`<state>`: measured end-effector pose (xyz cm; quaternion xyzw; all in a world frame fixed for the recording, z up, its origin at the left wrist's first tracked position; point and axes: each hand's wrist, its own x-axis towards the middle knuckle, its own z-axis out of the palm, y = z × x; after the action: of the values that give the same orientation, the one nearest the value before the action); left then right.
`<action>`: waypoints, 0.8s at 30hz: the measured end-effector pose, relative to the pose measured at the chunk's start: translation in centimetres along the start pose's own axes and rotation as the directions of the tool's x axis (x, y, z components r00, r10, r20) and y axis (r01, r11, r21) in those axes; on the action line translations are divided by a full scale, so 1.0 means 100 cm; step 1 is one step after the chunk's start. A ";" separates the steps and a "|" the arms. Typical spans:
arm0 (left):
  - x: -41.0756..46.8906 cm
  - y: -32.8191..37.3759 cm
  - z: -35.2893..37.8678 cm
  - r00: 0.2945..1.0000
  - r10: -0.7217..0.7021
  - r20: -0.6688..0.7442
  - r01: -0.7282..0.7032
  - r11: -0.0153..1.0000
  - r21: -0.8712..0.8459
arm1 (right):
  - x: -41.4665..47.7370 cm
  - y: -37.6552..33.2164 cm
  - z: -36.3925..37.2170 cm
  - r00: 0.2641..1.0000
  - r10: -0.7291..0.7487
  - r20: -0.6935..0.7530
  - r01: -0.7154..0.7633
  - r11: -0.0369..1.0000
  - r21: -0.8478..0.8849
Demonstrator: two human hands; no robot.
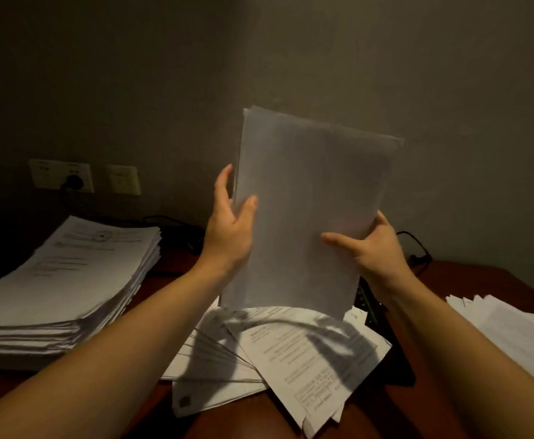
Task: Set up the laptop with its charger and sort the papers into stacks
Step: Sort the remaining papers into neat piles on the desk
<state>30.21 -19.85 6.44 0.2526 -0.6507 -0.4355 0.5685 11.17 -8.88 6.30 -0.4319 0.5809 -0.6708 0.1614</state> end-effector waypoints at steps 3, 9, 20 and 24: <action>-0.016 -0.014 -0.003 0.993 -0.119 -0.001 0.119 0.993 -0.011 | -0.013 0.017 0.008 1.000 0.005 -0.030 -0.001 0.993 0.119; -0.043 -0.033 -0.009 0.969 -0.244 0.028 0.244 0.970 0.003 | -0.030 0.036 0.023 1.000 0.022 -0.003 -0.022 0.999 0.033; -0.054 -0.058 -0.027 0.911 -0.403 0.088 0.378 0.902 0.209 | -0.032 0.050 0.041 0.970 0.238 0.046 -0.237 0.971 -0.026; -0.053 -0.062 -0.040 0.900 -0.421 0.111 0.386 0.890 0.244 | -0.032 0.049 0.050 0.971 0.235 0.048 -0.231 0.970 -0.076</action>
<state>34.26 -19.67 -1.75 0.4069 -0.6707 -0.4900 0.3801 15.47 -11.12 0.35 -0.3848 0.6461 -0.6138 0.2403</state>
